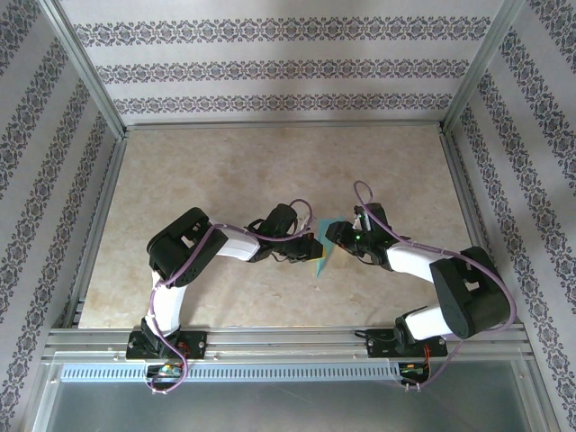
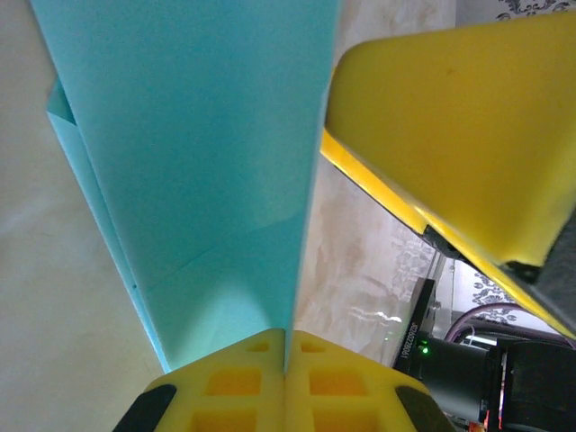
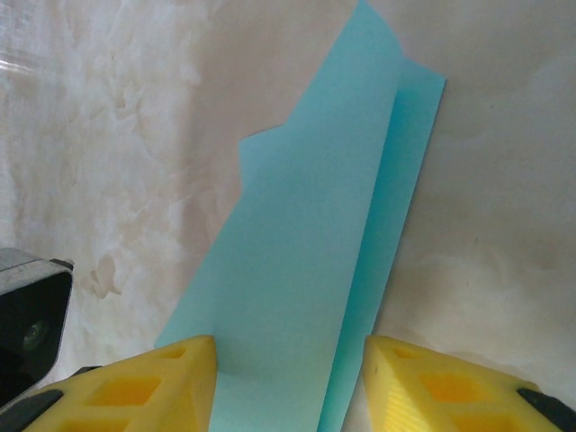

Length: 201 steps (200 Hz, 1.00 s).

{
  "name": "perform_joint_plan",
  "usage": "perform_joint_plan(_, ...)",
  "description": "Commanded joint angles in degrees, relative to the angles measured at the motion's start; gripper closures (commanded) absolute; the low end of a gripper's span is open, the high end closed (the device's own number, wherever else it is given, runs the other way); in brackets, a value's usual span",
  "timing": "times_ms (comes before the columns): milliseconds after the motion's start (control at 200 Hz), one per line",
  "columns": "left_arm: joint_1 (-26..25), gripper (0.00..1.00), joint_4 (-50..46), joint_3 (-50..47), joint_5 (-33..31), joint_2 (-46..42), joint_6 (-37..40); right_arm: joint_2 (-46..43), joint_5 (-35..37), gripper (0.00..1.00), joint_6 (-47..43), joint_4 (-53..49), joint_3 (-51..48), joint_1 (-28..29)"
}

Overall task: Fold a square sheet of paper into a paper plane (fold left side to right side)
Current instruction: Fold the wing for the fifth time at the center of the table.

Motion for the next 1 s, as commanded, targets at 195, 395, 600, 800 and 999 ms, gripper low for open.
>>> perform_joint_plan(195, 0.8, 1.0, 4.1, -0.8, 1.2, 2.0, -2.1, 2.0, 1.2, 0.54, 0.4, 1.9, 1.9, 0.7)
perform_joint_plan(395, 0.9, 1.0, 4.4, -0.9, 1.2, 2.1, -2.3, 3.1, 1.2, 0.54, 0.1, 1.9, 2.6, 1.0)
perform_joint_plan(600, 0.9, 1.0, 5.0, -1.1, 1.1, 2.0, -2.5, 4.4, 1.3, 0.54, 0.1, 2.1, 3.0, 1.3)
perform_joint_plan(800, 1.0, 0.96, 5.2, -1.3, 1.1, 1.9, -2.5, 5.8, 1.5, 0.55, -0.1, 1.4, 3.5, 1.6)
perform_joint_plan(999, 1.2, 0.78, 5.3, -1.8, 0.9, 1.3, -2.5, 8.5, 1.9, 0.57, -0.1, -0.9, 4.3, 1.8)
